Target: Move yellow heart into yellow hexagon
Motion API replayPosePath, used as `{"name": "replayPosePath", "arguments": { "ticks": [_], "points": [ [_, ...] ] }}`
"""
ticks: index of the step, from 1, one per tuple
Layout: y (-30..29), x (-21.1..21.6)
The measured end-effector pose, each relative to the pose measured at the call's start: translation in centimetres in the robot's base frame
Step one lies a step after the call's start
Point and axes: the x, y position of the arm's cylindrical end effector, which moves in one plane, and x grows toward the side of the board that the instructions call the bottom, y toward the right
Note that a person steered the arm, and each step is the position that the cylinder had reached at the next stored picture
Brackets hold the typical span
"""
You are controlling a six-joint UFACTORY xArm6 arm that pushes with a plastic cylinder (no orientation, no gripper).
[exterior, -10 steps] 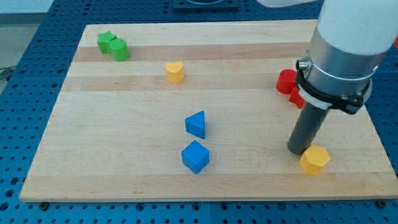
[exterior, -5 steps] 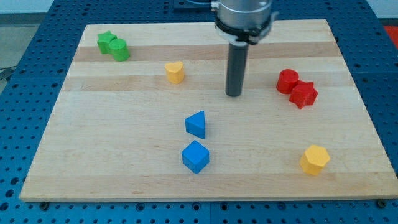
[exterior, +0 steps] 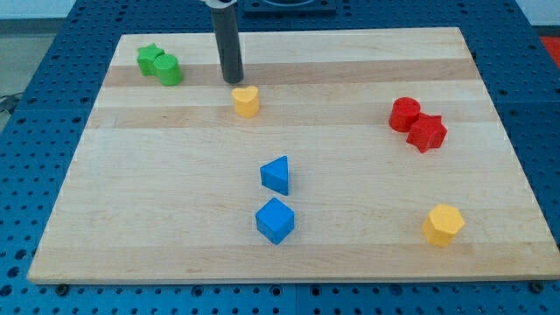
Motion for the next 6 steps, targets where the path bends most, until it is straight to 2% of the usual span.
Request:
{"name": "replayPosePath", "arguments": {
  "ticks": [1,2,6],
  "points": [
    [-1.0,0.7],
    [-0.2,3.2],
    [11.9,12.4]
  ]
}}
